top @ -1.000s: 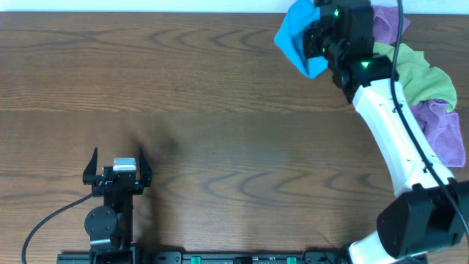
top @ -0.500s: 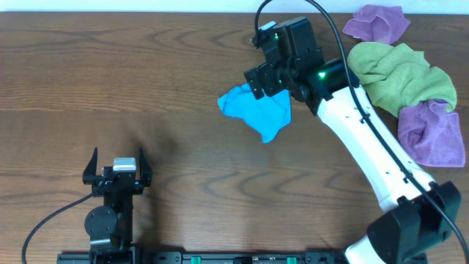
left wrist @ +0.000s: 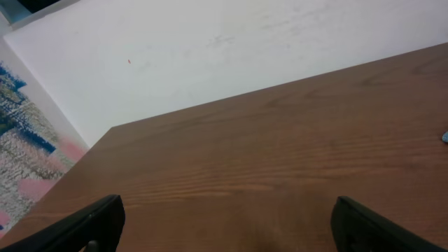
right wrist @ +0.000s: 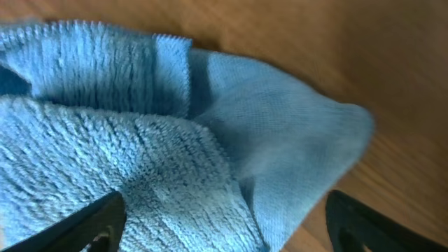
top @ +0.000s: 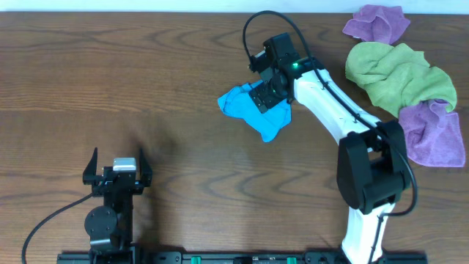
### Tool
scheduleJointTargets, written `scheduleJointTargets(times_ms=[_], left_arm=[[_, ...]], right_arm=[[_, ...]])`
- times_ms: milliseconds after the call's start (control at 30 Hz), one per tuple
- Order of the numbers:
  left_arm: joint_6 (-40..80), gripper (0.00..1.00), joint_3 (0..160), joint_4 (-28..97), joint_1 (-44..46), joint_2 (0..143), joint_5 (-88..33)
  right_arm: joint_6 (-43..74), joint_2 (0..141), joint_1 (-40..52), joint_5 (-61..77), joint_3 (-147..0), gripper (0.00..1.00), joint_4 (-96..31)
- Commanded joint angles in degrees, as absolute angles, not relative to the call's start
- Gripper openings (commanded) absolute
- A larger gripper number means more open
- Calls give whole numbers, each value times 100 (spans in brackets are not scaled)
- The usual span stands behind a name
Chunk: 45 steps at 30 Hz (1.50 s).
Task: Fold the cloth
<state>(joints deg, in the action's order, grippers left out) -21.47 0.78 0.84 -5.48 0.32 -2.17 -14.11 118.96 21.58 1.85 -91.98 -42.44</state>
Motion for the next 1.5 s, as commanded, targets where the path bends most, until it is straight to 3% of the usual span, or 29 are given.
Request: scheduleJointTargets(times_ms=[0,133,400,567,767,867,1000,1300,1467], left_arm=[[-2228,95,27,427,-565,30,-191],[-2228,95,27,427,-565,32,-191],[-2228,95,27,427,-565,30,-191],[-2228,95,27,427,-565,30,-191],[-2228,95,27,427,-565,30,-191],[-2228,95,27,427,-565,30,-191],[-2228,95,27,427,-565,30,-191],[-2228,95,27,429,-565,30,-191],[-2228,95,27,427,-565,30,-191]], right_arm=[[-1914,11917,1997,725,-9209,85,-4265],[-2244,11987,1826,1135,-9207,85,-4261],[-2462,12252,1632,2043,-9207,69,-4372],[-2591,12283,1643,2150,-9207,67,-4377],[-2602,12368,1643,2163,-9207,45,-4355],[-2602,12387,1643,2327,-9207,21,-4357],[-2506,12385,1647,2469,-9209,1,-4379],[-2045,11974,1710,3669,-9319,1,-4770],[-1931,11389,1988,3669,-9319,1,-4967]])
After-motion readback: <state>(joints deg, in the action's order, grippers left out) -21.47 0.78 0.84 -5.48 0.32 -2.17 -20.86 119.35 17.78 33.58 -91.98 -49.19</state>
